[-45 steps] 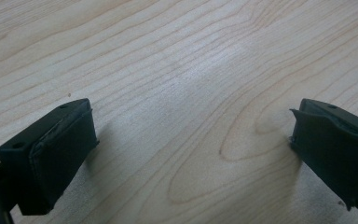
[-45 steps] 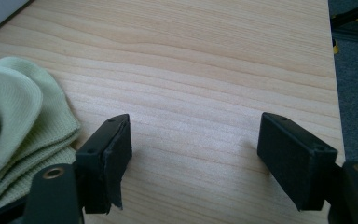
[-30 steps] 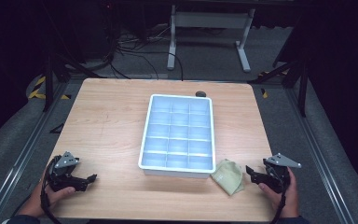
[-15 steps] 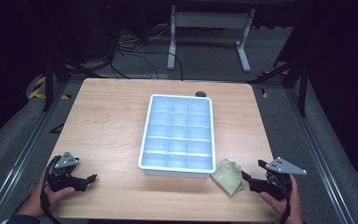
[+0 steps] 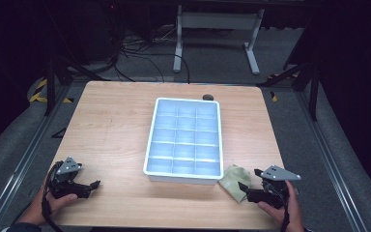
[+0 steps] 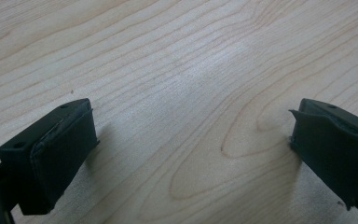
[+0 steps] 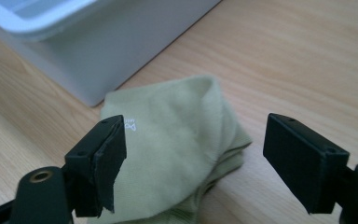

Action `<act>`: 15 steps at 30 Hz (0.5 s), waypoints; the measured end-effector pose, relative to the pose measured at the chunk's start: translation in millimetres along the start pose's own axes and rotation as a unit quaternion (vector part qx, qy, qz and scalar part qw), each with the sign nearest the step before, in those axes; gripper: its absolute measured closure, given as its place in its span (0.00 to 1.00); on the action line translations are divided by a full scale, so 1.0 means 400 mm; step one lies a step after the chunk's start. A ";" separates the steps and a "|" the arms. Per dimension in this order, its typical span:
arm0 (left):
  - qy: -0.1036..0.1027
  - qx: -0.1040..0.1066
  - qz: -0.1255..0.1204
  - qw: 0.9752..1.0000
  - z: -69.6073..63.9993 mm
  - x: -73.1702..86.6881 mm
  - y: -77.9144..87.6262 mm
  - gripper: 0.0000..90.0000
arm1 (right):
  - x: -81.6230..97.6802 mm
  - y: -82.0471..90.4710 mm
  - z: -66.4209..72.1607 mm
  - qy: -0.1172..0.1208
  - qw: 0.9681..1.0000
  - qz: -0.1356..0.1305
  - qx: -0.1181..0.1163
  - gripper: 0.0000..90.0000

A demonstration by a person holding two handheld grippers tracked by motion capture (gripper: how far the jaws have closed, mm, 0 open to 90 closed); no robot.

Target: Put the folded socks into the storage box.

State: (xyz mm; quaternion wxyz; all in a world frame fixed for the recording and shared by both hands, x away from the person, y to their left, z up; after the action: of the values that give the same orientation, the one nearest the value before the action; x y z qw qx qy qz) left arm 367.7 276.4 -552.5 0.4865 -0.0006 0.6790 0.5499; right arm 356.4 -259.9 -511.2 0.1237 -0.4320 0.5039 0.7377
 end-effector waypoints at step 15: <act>0.000 0.000 0.001 1.000 0.000 0.000 0.000 0.00 | 0.031 -0.080 -0.029 -0.017 0.999 0.039 -0.001 0.17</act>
State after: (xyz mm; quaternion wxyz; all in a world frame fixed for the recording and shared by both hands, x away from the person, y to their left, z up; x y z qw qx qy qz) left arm 367.6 276.5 -552.5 0.4865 -0.0001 0.6788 0.5501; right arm 374.6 -258.2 -542.4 0.1029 -0.4002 0.5169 0.7497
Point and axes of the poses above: each handheld gripper's, and its own axes: y roughly backward along the jaws, x roughly out of its underside, z roughly to its left, the point moved 9 cm from there along -y, roughly forward along the jaws, and after that the axes turned 7 degrees about -y, right-handed, at the moved point
